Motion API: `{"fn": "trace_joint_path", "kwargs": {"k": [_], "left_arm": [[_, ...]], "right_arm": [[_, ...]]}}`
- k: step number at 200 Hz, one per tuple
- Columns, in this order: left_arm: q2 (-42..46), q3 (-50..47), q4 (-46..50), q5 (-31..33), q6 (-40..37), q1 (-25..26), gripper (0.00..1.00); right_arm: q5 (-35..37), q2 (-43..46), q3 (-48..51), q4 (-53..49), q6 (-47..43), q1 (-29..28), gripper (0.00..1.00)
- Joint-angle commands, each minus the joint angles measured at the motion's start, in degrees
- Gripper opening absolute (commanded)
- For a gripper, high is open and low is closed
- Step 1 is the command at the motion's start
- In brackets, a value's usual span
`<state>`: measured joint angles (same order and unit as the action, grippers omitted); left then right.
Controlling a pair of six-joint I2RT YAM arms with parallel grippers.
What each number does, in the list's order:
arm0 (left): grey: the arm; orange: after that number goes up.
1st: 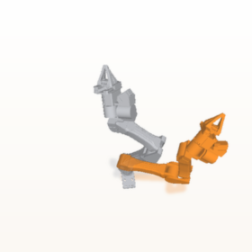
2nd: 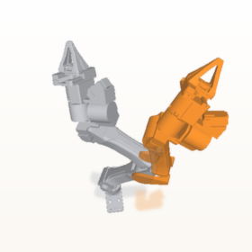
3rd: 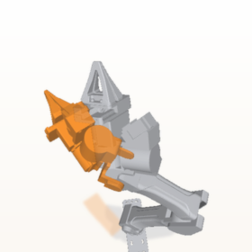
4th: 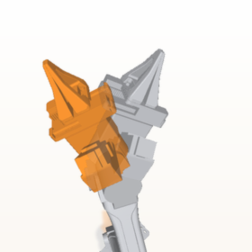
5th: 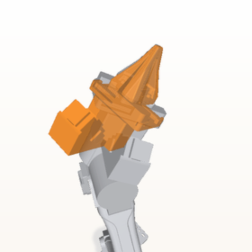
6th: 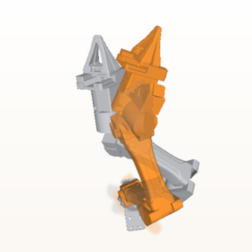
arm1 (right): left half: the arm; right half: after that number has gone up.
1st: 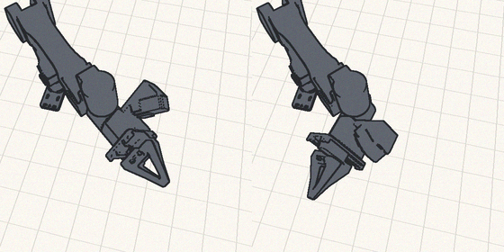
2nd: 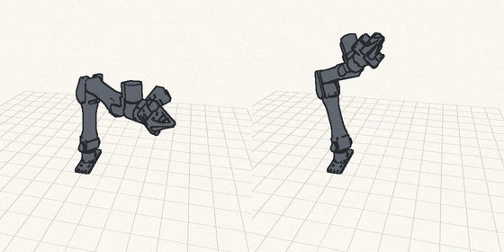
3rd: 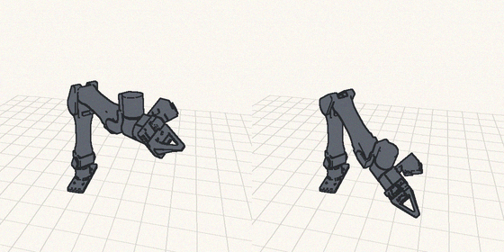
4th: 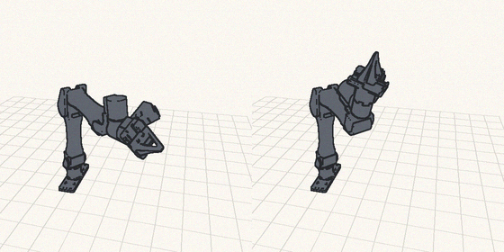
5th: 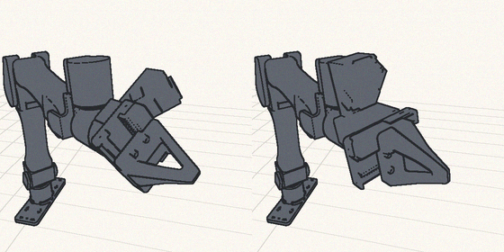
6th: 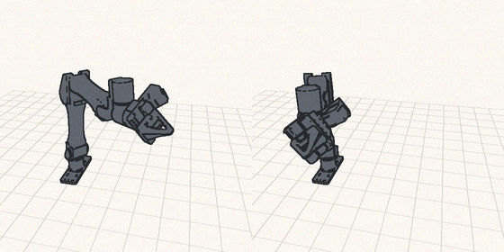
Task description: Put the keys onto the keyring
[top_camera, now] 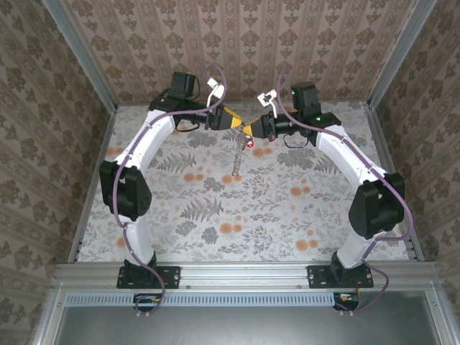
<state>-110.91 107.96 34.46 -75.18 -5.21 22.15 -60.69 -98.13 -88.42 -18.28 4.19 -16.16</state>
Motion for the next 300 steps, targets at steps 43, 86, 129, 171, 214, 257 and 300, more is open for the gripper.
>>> {"fn": "trace_joint_path", "kwargs": {"k": [43,86,129,171,214,257,300], "left_arm": [[0.7,-1.5,1.9,-1.0,-3.2,0.4,0.31],[1.0,-2.2,1.8,-1.3,-3.6,0.6,0.3],[1.2,-2.6,1.9,-1.7,-3.9,0.9,0.3],[1.3,-3.0,1.8,-1.7,-4.2,0.9,0.26],[1.5,-3.3,1.5,-1.8,-4.2,1.1,0.15],[1.8,-3.9,0.1,-1.7,-3.5,1.3,0.01],[3.8,-7.4,-7.6,3.4,2.5,1.9,0.0]], "right_arm": [[-1.5,0.0,-2.0,0.7,-1.0,-0.3,0.0],[-1.5,-0.3,-2.0,1.0,-0.8,-0.2,0.0],[-1.3,-0.6,-1.9,1.2,-0.8,-0.3,0.0],[-1.1,-0.7,-1.7,1.3,-0.8,-0.2,0.0],[-1.1,-0.7,-1.5,1.5,-0.7,-0.2,0.0],[-1.3,-0.5,-1.0,2.2,-0.2,-0.2,0.0],[0.2,3.4,3.0,8.5,5.8,1.4,0.34]]}}
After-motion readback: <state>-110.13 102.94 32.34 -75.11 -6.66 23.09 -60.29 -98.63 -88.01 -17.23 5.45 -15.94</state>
